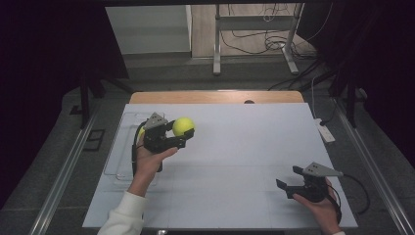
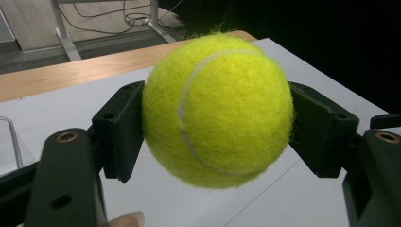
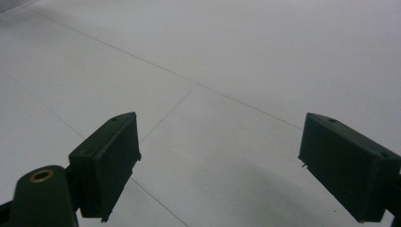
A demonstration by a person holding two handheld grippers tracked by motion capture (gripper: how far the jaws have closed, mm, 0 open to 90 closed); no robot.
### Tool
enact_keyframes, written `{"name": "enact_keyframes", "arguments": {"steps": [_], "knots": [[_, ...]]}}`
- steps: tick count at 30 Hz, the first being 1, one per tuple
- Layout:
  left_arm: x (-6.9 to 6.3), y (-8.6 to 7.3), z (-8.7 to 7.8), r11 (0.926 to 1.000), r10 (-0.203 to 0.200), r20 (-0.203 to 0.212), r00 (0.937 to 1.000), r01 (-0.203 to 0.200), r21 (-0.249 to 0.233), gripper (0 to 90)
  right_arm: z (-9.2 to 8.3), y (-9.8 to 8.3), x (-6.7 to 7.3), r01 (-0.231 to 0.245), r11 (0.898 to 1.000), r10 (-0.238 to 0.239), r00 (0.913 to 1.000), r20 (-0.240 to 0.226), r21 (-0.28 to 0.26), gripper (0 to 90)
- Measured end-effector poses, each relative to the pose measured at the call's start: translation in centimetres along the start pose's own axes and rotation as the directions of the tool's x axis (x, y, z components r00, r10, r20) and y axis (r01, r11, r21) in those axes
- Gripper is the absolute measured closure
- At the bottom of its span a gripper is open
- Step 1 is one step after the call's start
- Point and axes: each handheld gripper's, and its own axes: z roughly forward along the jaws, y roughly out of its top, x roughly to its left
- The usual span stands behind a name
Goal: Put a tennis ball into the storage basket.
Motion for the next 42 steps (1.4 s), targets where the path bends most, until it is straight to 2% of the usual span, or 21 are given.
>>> {"name": "enact_keyframes", "arguments": {"steps": [6,21,31,42], "knots": [[0.3,-0.2,-0.3,0.9999,0.01,-0.025,0.9996,-0.01,0.006,27.1,0.0,0.0,0.0,-0.002,1.0,0.002,1.0,0.001,0.002,13.2],[1.5,-0.8,-1.4,0.9999,0.006,-0.069,0.9976,-0.005,0.011,27.1,0.0,0.0,0.1,0.002,1.0,-0.002,1.0,0.002,0.001,13.3],[2.8,-1.0,-2.6,0.9998,-0.021,-0.115,0.9931,0.02,-0.006,27.1,0.0,0.0,0.0,0.001,1.0,-0.001,1.0,0.002,-0.001,13.3],[3.9,-1.4,-3.4,0.9996,-0.028,-0.158,0.987,0.029,0.004,27.1,0.0,0.0,0.0,0.002,1.0,-0.002,1.0,0.003,-0.002,13.3]]}}
